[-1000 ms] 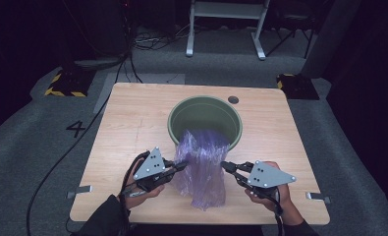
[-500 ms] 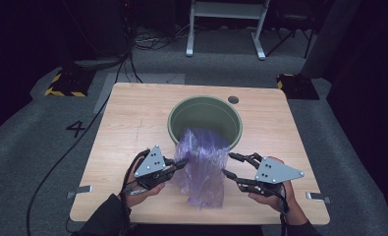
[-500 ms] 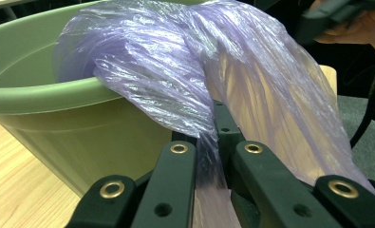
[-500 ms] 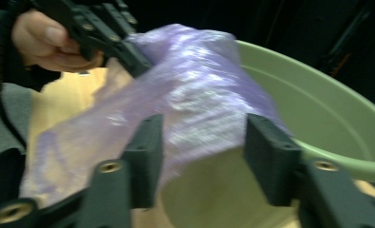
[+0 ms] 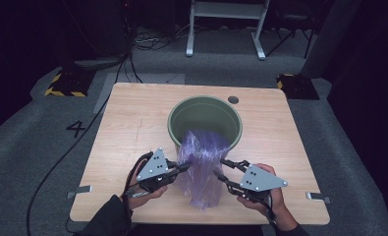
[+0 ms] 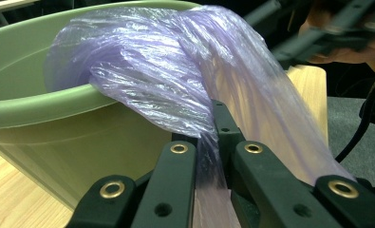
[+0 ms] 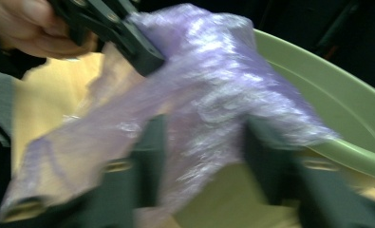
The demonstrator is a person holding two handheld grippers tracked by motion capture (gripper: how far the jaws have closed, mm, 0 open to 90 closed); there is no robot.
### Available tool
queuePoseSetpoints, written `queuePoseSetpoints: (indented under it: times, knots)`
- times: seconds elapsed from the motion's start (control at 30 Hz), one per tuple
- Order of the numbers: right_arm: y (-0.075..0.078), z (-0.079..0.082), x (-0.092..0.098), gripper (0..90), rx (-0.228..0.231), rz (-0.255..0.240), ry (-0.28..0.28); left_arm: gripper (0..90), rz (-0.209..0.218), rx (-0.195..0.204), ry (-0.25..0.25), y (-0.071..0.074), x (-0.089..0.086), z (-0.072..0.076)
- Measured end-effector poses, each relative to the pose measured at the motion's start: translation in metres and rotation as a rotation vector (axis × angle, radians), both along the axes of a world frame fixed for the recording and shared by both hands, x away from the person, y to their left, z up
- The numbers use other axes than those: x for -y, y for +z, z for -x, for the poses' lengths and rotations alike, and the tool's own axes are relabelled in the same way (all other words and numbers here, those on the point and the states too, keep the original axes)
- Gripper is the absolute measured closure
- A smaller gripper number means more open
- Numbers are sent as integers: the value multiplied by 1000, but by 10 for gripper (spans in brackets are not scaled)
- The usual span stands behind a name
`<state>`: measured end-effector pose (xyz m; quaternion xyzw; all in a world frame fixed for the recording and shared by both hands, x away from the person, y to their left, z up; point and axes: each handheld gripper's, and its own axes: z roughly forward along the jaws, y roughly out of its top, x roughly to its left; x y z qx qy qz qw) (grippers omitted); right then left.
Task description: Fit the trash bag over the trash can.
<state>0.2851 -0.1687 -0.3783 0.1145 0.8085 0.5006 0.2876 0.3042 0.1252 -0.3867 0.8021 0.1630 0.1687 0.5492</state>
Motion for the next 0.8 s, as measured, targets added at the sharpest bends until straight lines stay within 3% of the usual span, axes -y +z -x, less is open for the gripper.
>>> queuePoseSetpoints:
  times: [0.03, 0.07, 0.23, 0.37, 0.5, 0.57, 0.6, 0.67, 0.8]
  knots:
    - [0, 0, 0, 720, 0, 0, 0, 883, -2, 3, 2, 0, 0, 0]
    - [0, -1, -1, 869, 28, 20, -37, 880, 3, 2, 0, 1, -1, 0]
    - [4, -4, 7, 900, 44, -26, -44, 845, 21, 4, 17, 4, -8, 0]
    - [13, -8, 15, 900, 59, -60, -68, 768, 7, 4, 30, 8, -10, 1]
    - [23, -14, 21, 900, 69, -86, -86, 575, 2, -7, 68, 12, -9, -1]
    - [29, -18, 24, 900, 74, -95, -92, 421, 4, -43, 82, 13, -9, -4]
    - [31, -20, 25, 900, 73, -101, -94, 284, 15, -58, 97, 14, -10, -4]
    - [36, -24, 28, 900, 72, -112, -98, 250, 42, -86, 107, 16, -13, -5]
    - [40, -34, 32, 900, 62, -125, -118, 197, 51, -89, 105, 17, -18, -2]
